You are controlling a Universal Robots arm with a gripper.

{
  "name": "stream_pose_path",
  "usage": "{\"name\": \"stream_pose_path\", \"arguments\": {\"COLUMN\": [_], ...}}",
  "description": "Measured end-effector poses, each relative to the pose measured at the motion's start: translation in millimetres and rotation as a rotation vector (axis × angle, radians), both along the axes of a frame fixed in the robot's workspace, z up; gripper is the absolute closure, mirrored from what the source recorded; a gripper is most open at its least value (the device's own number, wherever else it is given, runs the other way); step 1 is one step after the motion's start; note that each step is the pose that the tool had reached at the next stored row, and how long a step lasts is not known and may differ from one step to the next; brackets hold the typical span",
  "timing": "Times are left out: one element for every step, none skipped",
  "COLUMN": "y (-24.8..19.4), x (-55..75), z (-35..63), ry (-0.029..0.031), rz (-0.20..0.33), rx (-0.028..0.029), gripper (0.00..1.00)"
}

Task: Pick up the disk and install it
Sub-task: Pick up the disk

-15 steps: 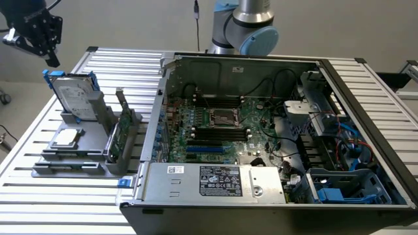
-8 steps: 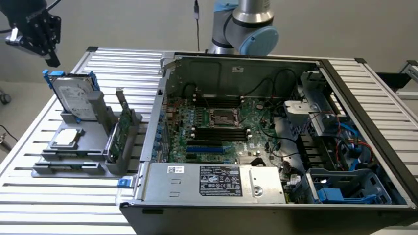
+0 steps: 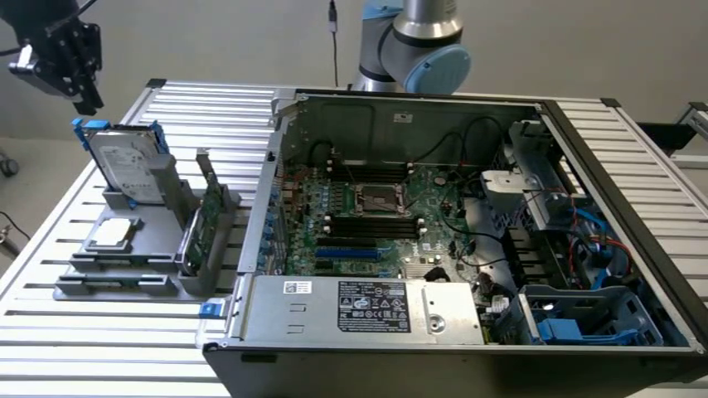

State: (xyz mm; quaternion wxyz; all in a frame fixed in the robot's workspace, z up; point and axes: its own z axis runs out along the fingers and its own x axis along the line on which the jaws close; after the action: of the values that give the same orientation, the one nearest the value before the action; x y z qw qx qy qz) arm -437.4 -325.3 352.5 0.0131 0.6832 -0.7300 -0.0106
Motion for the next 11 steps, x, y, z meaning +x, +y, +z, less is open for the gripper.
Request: {"name": "stream_pose_path", "arguments": {"y": [0.1, 0.2, 0.2, 0.1, 0.1, 0.1, 0.2, 0.2, 0.2, 0.2, 0.2], "x": [-1.2, -2.1, -2.9, -3.3, -3.5, -3.6, -3.6, -3.6, -3.6, -3.6, -3.6], "z": [-0.6, -1.2, -2.2, -3.1, -3.9, -4.8, -5.9, -7.4, -8.8, -10.1, -11.2], "ry": [-0.0001, 0.0000, -0.0002, -0.0003, -0.0001, -0.0002, -0.0001, -0.0001, -0.0001, 0.0000, -0.0001], "rz": [0.006, 0.011, 0.017, 0.023, 0.030, 0.036, 0.042, 0.049, 0.055, 0.062, 0.067], "rx": [0.0000, 0.0000, 0.0001, 0.0001, 0.0001, 0.0001, 0.0000, 0.0001, 0.0000, 0.0000, 0.0001], "gripper": [0.70, 0.70, 0.64, 0.64, 0.58, 0.58, 0.58, 0.58, 0.58, 0.58, 0.58]}}
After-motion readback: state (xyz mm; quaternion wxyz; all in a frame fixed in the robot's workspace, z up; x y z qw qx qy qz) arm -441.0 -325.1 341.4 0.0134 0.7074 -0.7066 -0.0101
